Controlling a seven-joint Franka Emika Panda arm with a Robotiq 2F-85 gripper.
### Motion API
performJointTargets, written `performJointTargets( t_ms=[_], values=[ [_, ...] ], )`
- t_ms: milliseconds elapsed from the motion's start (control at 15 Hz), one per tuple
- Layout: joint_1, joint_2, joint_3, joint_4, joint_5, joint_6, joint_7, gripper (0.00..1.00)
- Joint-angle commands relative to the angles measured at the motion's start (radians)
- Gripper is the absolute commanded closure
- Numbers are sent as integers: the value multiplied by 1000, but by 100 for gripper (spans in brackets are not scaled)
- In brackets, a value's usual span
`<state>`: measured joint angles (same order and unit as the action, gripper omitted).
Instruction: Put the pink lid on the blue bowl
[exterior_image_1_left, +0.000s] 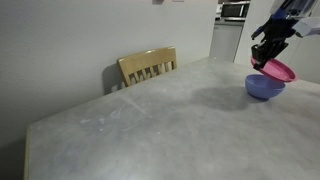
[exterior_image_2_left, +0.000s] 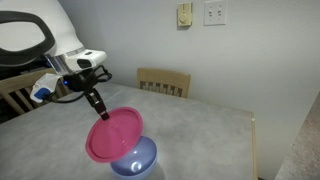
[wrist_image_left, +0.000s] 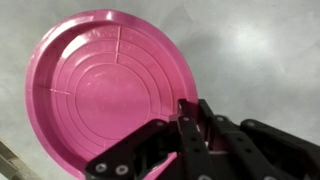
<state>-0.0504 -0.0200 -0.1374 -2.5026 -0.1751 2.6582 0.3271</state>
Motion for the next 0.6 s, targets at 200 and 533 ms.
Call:
performJointTargets(
  t_ms=[200, 533],
  values=[
    [-77, 42, -44, 40, 328, 22, -474, 97],
    [-98, 118, -45, 154, 265, -148, -516, 97]
  ],
)
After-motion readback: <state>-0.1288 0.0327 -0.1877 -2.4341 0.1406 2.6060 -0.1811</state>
